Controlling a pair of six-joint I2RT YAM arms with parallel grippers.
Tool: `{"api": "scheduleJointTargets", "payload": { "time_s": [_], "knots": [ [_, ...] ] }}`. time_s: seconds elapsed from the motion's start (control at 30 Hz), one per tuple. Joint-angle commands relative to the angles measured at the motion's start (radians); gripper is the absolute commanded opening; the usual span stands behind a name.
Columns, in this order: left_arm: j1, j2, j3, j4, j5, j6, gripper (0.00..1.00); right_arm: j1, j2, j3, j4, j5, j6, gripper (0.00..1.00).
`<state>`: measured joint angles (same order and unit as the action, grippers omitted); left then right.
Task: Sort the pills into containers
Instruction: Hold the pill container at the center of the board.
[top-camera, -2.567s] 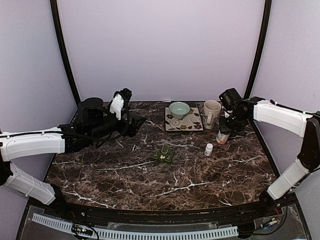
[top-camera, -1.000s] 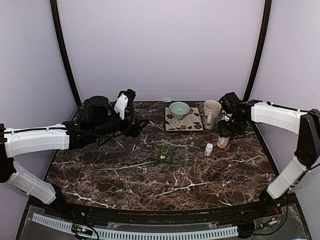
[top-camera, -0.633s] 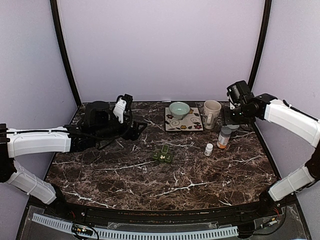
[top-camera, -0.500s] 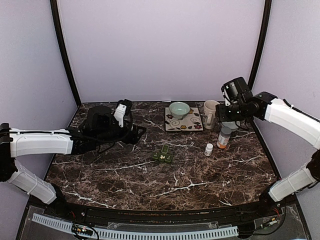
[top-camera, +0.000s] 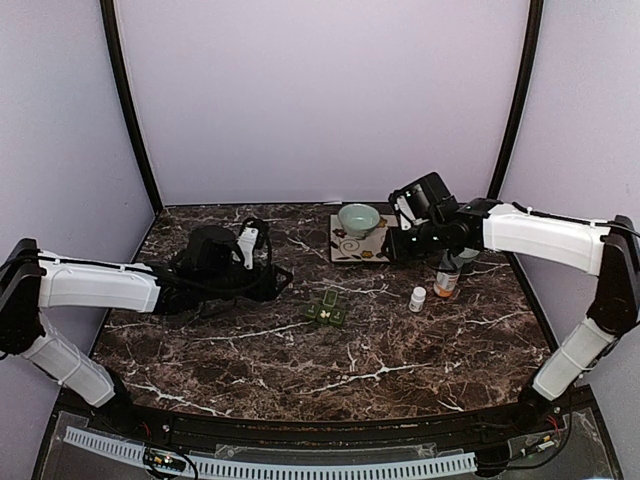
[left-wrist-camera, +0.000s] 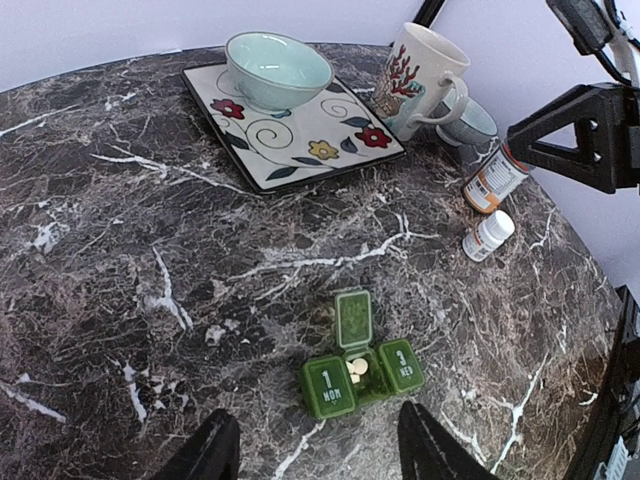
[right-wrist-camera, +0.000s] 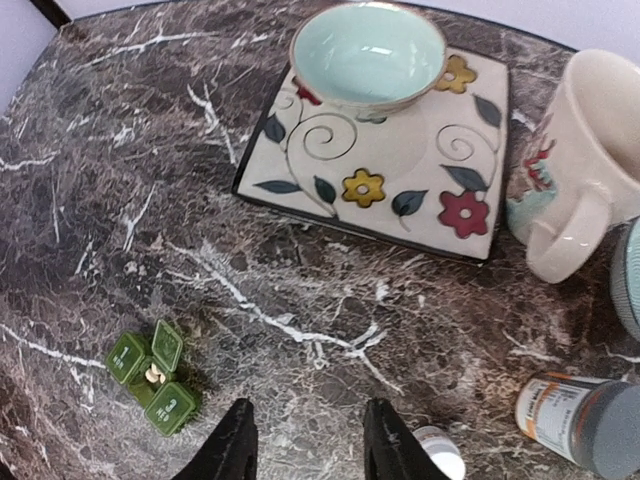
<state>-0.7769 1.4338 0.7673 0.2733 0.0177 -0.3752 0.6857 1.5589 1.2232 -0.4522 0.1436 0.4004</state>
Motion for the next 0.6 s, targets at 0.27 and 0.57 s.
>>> {"api": "scheduleJointTargets", "payload": {
  "time_s": [0.27,0.57],
  "knots": [
    [0.004,0.095,0.001,-0.005,0.135,-0.063,0.4,0.017,0.201,0.004,0.185,-0.216,0.043,0.18],
    [0.005,0.173,0.025,-0.022,0.184,-0.06,0.34,0.029,0.325,0.056,0.218,-0.272,0.044,0.17]
  ]
}}
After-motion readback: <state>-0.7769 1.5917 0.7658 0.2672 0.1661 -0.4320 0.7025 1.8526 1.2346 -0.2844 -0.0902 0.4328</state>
